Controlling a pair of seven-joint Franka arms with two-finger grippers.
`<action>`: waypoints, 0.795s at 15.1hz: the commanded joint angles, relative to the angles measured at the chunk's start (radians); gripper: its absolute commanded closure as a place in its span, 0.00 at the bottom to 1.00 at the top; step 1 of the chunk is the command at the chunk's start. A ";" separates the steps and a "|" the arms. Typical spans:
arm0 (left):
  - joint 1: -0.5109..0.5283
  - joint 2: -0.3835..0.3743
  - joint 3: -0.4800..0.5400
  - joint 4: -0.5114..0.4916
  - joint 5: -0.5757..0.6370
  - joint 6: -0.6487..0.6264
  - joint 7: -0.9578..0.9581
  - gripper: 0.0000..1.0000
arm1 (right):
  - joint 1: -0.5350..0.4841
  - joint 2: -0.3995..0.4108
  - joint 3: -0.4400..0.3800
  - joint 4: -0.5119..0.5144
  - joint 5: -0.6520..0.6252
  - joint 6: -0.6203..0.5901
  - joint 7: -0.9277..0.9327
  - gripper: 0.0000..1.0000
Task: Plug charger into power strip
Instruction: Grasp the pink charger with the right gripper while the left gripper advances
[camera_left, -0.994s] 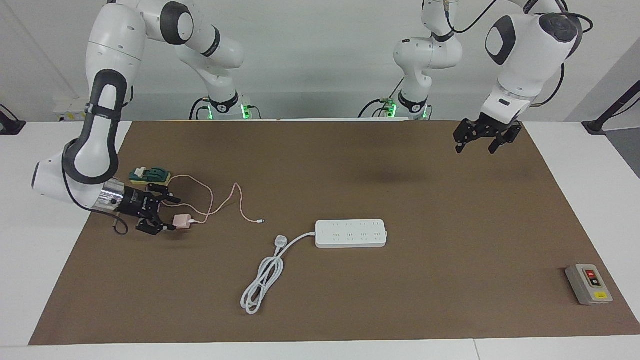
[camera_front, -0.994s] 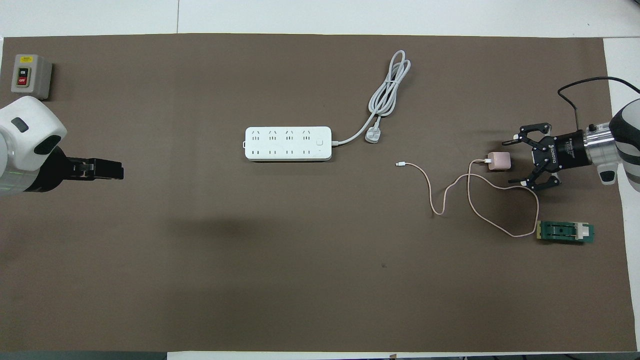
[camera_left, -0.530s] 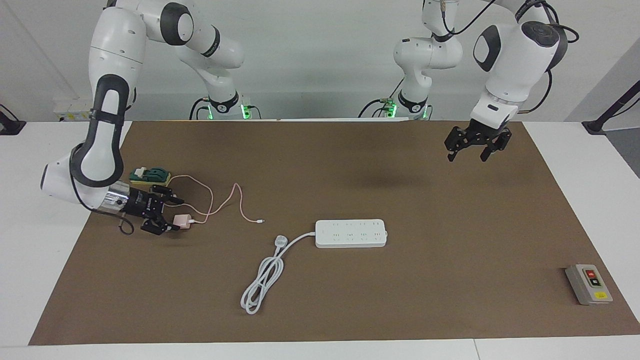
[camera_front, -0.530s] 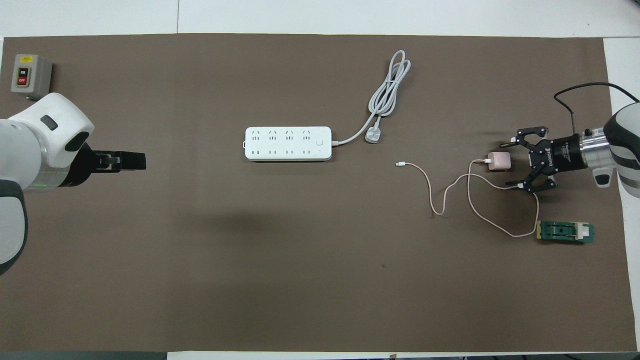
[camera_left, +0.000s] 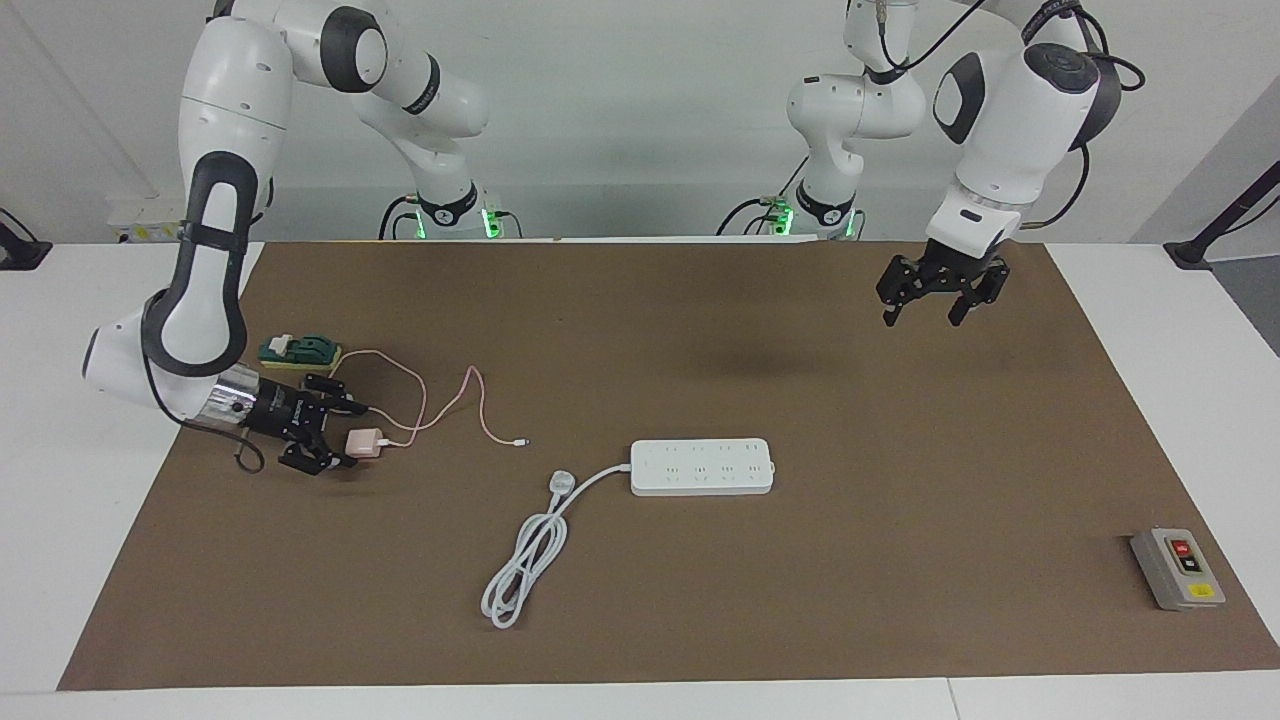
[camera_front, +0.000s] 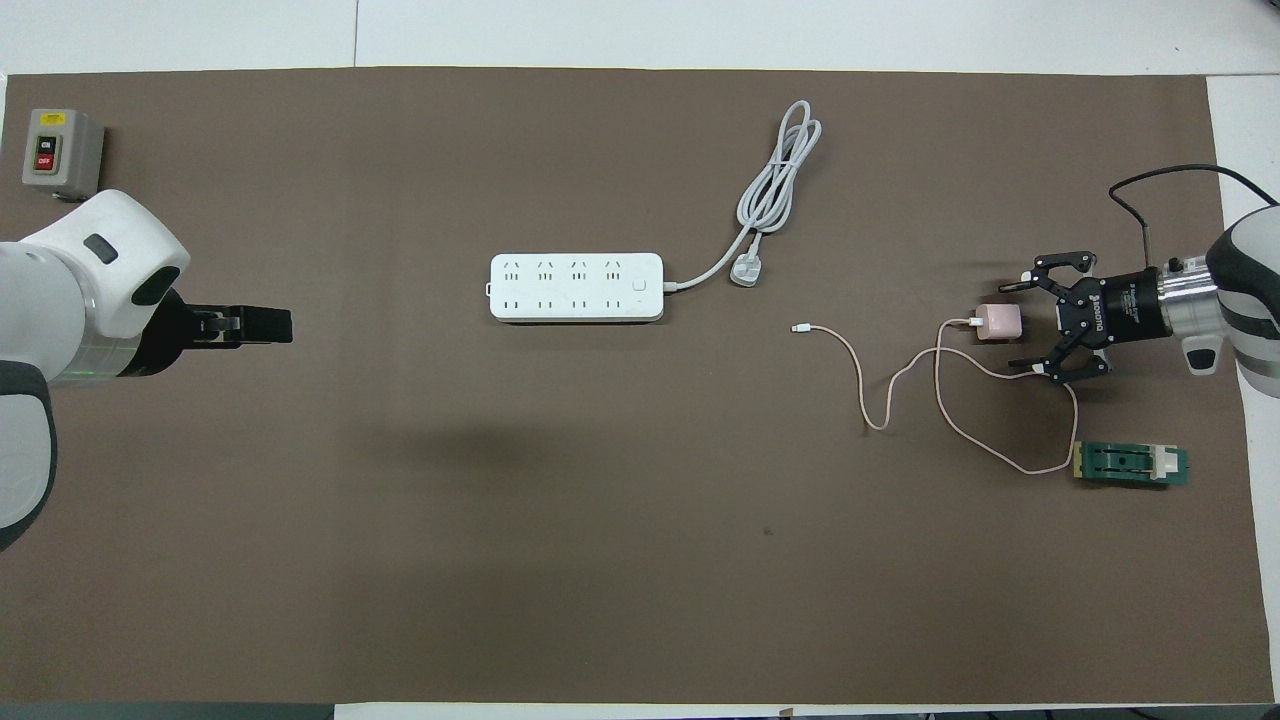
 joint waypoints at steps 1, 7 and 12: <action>-0.004 -0.032 0.004 -0.029 -0.013 0.005 0.014 0.00 | -0.006 0.000 0.004 -0.025 0.027 0.036 -0.043 0.00; 0.025 -0.024 0.018 0.017 -0.177 -0.086 0.054 0.00 | -0.008 0.000 0.004 -0.025 0.028 0.036 -0.042 0.44; 0.094 -0.035 0.019 0.013 -0.442 -0.189 0.175 0.00 | -0.003 -0.001 0.004 -0.014 0.031 0.028 -0.037 1.00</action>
